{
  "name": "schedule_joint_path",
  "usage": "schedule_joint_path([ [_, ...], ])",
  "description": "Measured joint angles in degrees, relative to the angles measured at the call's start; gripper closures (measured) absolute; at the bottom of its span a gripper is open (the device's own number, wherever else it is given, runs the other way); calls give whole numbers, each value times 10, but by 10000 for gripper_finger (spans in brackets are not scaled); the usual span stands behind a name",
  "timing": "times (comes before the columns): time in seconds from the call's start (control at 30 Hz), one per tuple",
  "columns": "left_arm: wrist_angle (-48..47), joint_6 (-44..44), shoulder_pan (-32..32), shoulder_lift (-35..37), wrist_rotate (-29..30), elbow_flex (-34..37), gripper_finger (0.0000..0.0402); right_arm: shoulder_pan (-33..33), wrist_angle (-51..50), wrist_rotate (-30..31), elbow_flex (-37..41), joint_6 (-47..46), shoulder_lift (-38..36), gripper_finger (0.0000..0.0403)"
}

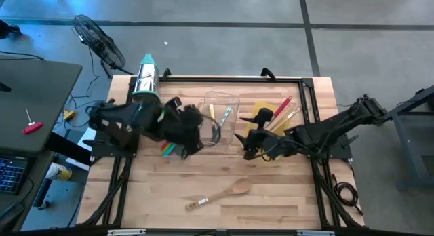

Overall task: Pick & Place Kitchen Items
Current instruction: Put the blue spatula into the left transparent bin

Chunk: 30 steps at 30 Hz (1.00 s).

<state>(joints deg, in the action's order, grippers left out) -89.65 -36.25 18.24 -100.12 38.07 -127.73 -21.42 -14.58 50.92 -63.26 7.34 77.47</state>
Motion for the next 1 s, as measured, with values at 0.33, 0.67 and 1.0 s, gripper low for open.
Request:
schedule_joint_path([
  [0.33, 0, -8, -129, 94, -166, 128, 374, 32, -66, -87, 0, -77, 0, 117],
  [0.67, -5, -90, -222, 241, -262, 353, 374, 40, -82, -138, 0, -92, 0, 117],
  [1.0, 10, -73, -239, 258, -268, 463, 372, 59, -77, -139, 0, -95, 0, 117],
])
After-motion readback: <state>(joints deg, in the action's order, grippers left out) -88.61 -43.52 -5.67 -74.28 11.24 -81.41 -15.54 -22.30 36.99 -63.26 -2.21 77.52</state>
